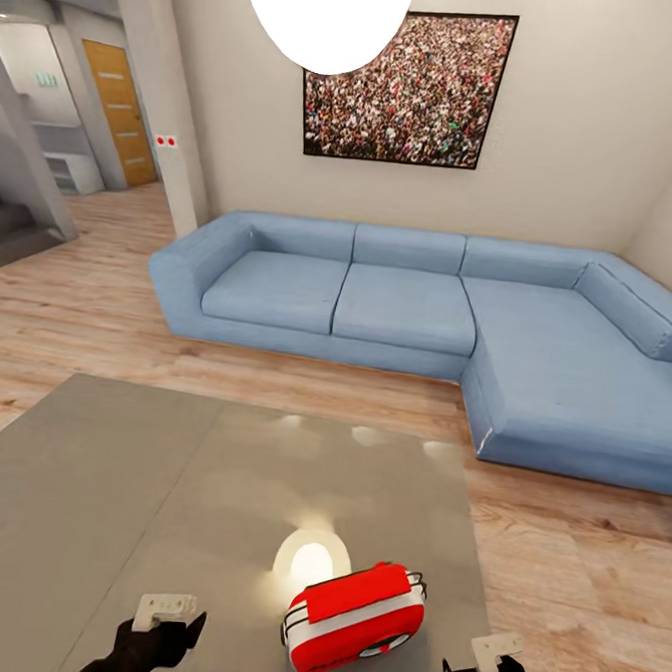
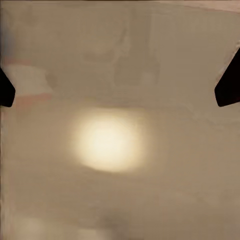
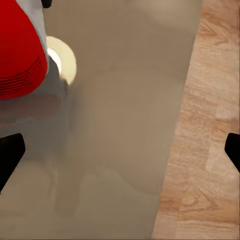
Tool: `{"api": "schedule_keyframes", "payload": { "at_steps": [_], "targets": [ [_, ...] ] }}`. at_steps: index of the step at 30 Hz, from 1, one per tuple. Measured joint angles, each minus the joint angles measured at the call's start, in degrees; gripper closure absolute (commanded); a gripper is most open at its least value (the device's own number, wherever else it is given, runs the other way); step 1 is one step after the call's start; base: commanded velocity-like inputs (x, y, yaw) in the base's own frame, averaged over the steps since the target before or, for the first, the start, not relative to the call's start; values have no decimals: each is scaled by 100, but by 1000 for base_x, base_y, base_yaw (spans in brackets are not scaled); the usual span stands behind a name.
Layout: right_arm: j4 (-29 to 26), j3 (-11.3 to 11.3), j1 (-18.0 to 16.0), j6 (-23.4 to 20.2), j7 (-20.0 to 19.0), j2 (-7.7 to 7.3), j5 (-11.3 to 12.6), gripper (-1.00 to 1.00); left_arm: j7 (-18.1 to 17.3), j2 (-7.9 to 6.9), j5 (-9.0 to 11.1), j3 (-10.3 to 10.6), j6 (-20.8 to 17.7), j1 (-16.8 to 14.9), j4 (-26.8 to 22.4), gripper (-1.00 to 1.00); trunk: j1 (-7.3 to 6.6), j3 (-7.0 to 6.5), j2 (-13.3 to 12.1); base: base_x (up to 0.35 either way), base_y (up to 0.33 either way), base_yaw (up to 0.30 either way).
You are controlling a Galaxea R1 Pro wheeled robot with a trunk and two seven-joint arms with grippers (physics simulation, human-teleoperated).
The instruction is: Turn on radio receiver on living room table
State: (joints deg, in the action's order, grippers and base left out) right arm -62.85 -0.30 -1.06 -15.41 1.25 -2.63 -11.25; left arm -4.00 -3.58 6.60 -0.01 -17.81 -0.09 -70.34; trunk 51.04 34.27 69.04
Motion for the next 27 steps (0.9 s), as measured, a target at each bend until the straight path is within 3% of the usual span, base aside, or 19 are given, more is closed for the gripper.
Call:
{"api": "schedule_keyframes", "payload": {
  "at_steps": [5, 11, 13, 15, 22, 27],
  "targets": [
    [-385, -27, 0, -28, 12, -5, -260, -100, -21, -19, -6, -17, -151, -1, -272, -100, 0, 47, 0, 0, 0, 0],
    [-622, -39, 30, -103, 11, -9, -344, -100, -509, -117, -71, -25, -231, -1, -533, -100, 0, 102, 0, 0, 0, 0],
    [-639, -40, 29, -120, 10, -12, -349, -100, -639, -197, -93, -27, -240, 0, -612, -100, 0, 121, 0, 0, 0, 0],
    [-650, -48, 23, -140, 6, -20, -352, -100, -741, -370, -112, -32, -247, 0, -671, -100, 0, 139, 0, 0, 0, 0],
    [-627, -59, -45, -299, -41, -43, -327, -100, -777, -489, -116, -26, -173, 0, -366, -100, 0, 205, 0, 0, 0, 0],
    [-516, -76, -279, -349, -53, -45, -303, -100, -766, -481, -346, -21, -153, 0, -269, -100, 0, 251, 0, 0, 0, 0]
  ]
}}
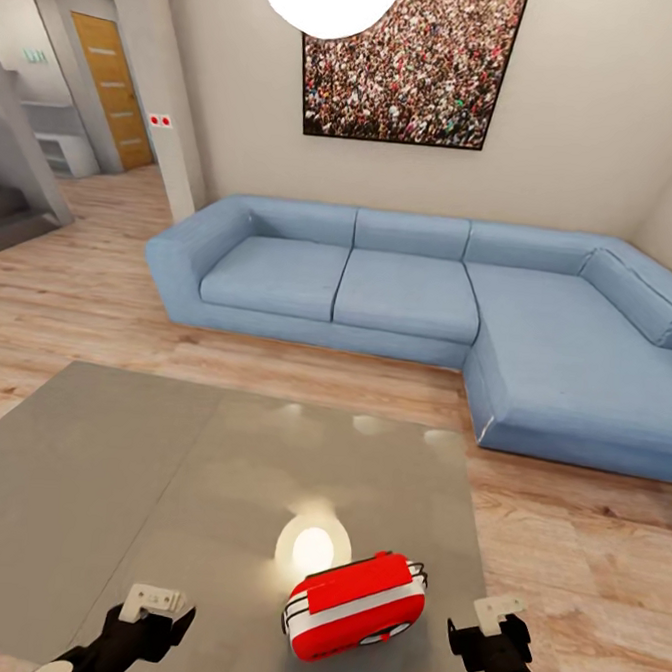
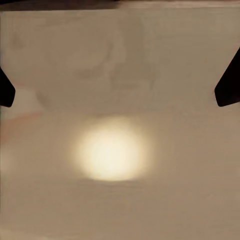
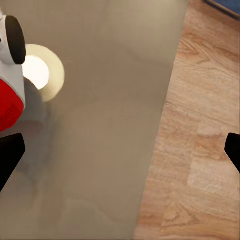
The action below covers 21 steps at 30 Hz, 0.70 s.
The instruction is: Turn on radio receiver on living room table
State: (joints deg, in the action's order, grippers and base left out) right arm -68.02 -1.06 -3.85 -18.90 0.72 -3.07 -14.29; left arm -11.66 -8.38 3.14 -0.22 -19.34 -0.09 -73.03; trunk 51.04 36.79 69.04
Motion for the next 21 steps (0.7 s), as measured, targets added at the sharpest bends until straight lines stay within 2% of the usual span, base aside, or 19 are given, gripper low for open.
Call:
{"api": "schedule_keyframes", "payload": {
  "at_steps": [12, 21],
  "targets": [
    [42, -27, -90, -2, 53, 0, -6, -100, 77, 20, -164, 4, -39, -2, -175, -100, 0, 112, 0, 0, 0, 0],
    [290, -34, -276, 3, 12, 0, 1, -100, 103, 119, -471, 2, -65, -8, -166, -100, 0, 196, 0, 0, 0, 0]
  ]
}}
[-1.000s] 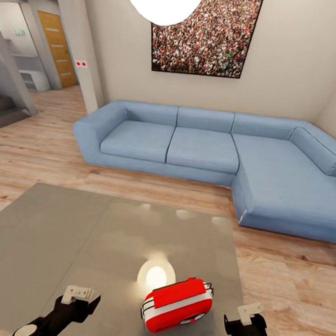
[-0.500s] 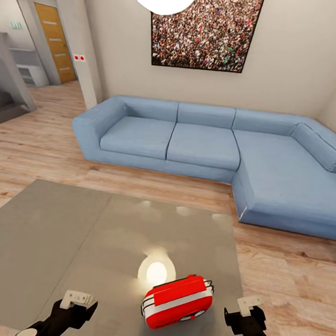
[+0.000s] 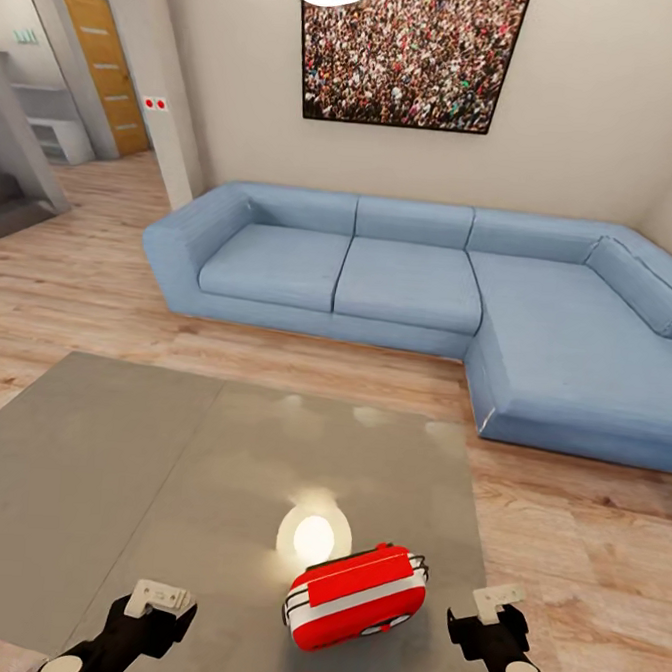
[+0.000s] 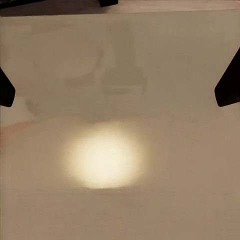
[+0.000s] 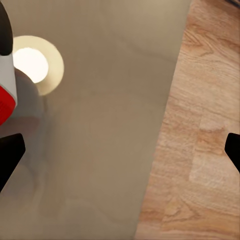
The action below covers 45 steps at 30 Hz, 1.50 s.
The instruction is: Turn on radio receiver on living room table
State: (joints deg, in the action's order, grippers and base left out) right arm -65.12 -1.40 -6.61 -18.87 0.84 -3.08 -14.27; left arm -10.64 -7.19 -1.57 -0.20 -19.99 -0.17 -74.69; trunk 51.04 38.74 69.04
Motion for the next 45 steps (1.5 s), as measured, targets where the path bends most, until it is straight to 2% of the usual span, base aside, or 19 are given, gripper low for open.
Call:
{"api": "schedule_keyframes", "payload": {
  "at_steps": [9, 45],
  "targets": [
    [-6, 8, -22, 6, -14, 14, -34, -100, 8, 82, -80, -1, 0, 0, -16, -100, 0, 65, 0, 0, 0, 0],
    [-53, 5, -16, -53, -62, 40, 15, -100, 9, 86, -63, -6, 12, 0, -6, -100, 0, 69, 0, 0, 0, 0]
  ]
}}
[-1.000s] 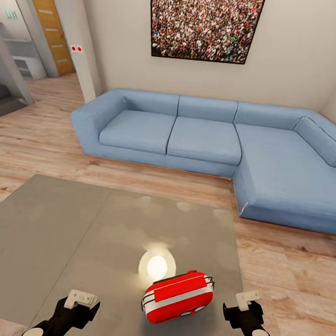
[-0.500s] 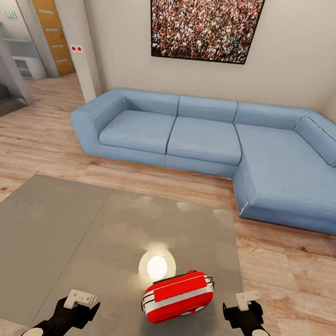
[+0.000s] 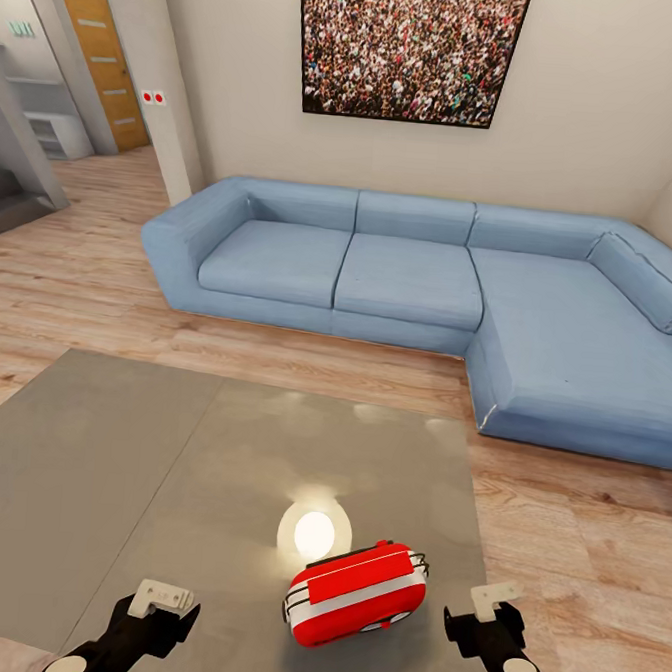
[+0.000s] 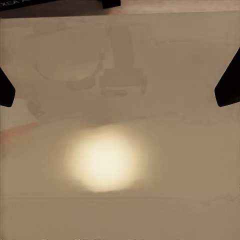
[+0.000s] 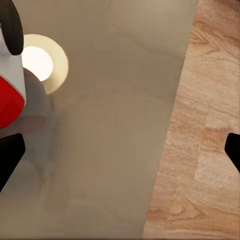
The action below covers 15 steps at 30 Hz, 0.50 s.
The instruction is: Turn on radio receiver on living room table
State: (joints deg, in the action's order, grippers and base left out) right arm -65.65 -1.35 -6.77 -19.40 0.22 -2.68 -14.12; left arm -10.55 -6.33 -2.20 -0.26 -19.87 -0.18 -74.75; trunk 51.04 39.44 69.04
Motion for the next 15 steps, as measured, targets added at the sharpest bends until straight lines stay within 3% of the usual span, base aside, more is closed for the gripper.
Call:
{"api": "schedule_keyframes", "payload": {
  "at_steps": [8, 15],
  "targets": [
    [0, 3, 0, -136, -323, -6, -7, -100, 0, 0, 1, 0, 1, 0, -4, -100, 0, 0, 0, 0, 0, 0],
    [226, -5, 173, -239, -302, 25, -23, -100, 34, -227, -71, -227, 157, 139, -43, -100, 0, 0, 0, 0, 0, 0]
  ]
}}
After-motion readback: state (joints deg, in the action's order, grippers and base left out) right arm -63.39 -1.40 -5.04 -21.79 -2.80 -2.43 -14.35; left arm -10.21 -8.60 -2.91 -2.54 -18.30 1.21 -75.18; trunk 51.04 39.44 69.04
